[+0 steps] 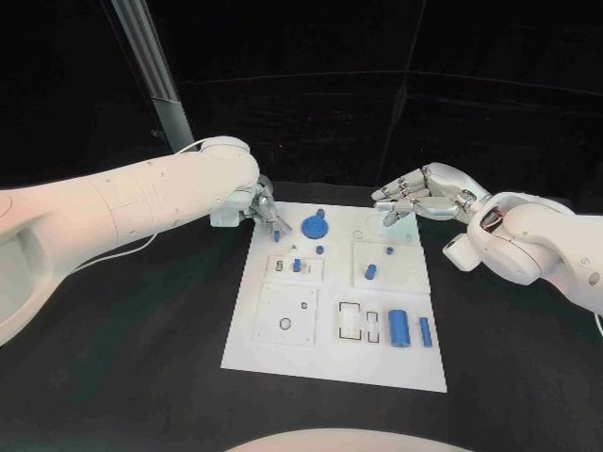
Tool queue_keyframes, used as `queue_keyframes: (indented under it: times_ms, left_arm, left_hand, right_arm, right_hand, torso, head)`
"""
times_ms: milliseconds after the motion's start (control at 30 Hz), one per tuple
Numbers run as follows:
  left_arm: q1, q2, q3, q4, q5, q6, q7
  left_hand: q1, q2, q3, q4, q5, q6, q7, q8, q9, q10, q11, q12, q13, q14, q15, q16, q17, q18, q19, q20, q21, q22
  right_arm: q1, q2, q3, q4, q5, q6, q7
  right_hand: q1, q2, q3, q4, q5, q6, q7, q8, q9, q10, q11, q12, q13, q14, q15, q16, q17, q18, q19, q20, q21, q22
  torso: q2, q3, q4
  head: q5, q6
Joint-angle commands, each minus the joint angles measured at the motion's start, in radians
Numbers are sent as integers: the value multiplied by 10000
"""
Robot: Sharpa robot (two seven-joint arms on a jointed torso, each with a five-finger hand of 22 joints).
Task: Assemble the parts on the task board
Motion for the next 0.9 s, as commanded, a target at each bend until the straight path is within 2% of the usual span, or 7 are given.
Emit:
queue_keyframes:
  times_ms: [33, 333, 600, 700, 800, 900]
  left_arm:
    - [-2, 27, -1, -17, -106, 237, 200]
    - [-17, 44, -3, -6, -107, 329, 229]
    - [-21, 51, -3, -13, -107, 327, 252]
    - [-21, 51, -4, -11, -107, 279, 286]
    - [-21, 49, -4, -5, -106, 235, 358]
    - [-22, 42, -4, 4, -102, 133, 465]
  left_hand:
    - [171, 38, -22, -62, 15, 77, -2, 88, 20, 29, -86, 48, 21, 1039, -41, 31, 2634, 107, 66, -32, 59, 25]
    - [467, 146, 26, -206, 22, 112, -32, 164, 37, 53, -114, 71, 17, 1039, -63, 31, 2634, 102, 75, -54, 65, 50]
    - [941, 414, 281, -482, 45, 122, -66, 225, 42, 77, -145, 83, -5, 1039, -86, 31, 2634, 98, 84, -78, 66, 74]
    - [1222, 592, 512, -651, 70, 117, -103, 237, 39, 87, -177, 87, -7, 1039, -108, 31, 2634, 99, 83, -92, 61, 76]
    - [1665, 799, 929, -964, 84, 116, -164, 265, 50, 102, -231, 87, -6, 1039, -154, 31, 2634, 98, 92, -132, 67, 97]
    - [2012, 908, 1445, -1275, 92, 74, -198, 289, 84, 105, -267, 54, -37, 1039, -193, 31, 2634, 94, 102, -177, 73, 122]
  right_arm:
    - [19, 13, 5, -6, 35, 88, 94]
    - [19, 32, 5, -20, 35, 99, 90]
    - [19, 47, 5, -33, 35, 109, 85]
    - [19, 54, 5, -38, 35, 114, 84]
    - [19, 60, 5, -43, 35, 119, 82]
    - [19, 66, 5, -48, 35, 122, 80]
  right_hand:
    - [-108, 17, 1, 60, 49, -84, 3, -33, -12, -57, -14, 38, -9, -7, 35, -59, -15, 115, 38, 64, -35, -12]
    - [-108, 17, 1, 60, 49, -84, 3, -33, -12, -57, -14, 38, -9, -7, 35, -59, -15, 115, 38, 64, -35, -12]
    - [-99, 30, 10, 57, 59, -91, 4, -31, -12, -65, -13, 47, -19, -8, 36, -61, -32, 117, 41, 67, -48, -16]
    - [-97, 41, 15, 58, 65, -94, 4, -30, -11, -68, -13, 50, -23, -9, 36, -62, -37, 117, 42, 67, -53, -17]
    - [-97, 41, 15, 58, 65, -94, 4, -30, -11, -68, -13, 50, -23, -9, 36, -62, -37, 117, 42, 67, -53, -17]
    - [-97, 41, 15, 58, 65, -94, 4, -30, -11, -68, -13, 50, -23, -9, 36, -62, -37, 117, 42, 67, -53, -17]
  torso:
    - [-3, 3, 14]
    - [-3, 1, 7]
    - [1, -1, 13]
    - [-2, 1, 12]
    - [0, -1, 10]
    - [1, 1, 10]
  head:
    - [-10, -4]
    - [-2, -21]
    - [-7, -40]
    - [-4, -49]
    - [-4, -57]
    - [-5, -73]
